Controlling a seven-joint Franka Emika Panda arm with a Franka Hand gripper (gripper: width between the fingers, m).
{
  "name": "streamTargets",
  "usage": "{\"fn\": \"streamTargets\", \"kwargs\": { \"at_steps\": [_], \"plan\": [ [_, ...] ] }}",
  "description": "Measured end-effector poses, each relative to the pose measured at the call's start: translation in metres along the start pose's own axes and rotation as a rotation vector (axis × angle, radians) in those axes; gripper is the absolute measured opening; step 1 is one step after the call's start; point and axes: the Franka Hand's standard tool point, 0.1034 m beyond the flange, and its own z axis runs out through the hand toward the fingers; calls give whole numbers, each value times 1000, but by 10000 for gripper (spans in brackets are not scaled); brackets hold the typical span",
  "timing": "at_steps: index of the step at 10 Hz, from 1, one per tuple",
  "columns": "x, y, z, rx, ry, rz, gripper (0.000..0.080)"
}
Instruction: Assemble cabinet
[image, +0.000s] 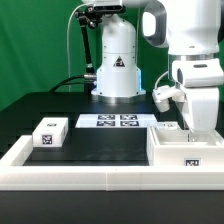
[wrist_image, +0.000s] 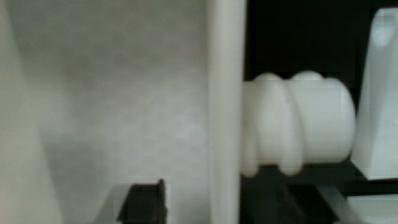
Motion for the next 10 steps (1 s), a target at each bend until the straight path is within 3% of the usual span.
{"fn": "streamTargets", "kwargs": {
  "at_steps": [1, 3, 4, 5, 9, 10],
  "plan": [
    [0, 0, 0, 0, 0, 1, 452],
    [-1, 0, 1, 1, 0, 2, 452],
    [-1, 0, 1, 2, 0, 2, 715],
    [-1, 0, 1, 2, 0, 2, 773],
    [-1, -1, 0, 1, 0, 4, 798],
    [0, -3, -7, -6, -2, 4, 796]
  ]
}}
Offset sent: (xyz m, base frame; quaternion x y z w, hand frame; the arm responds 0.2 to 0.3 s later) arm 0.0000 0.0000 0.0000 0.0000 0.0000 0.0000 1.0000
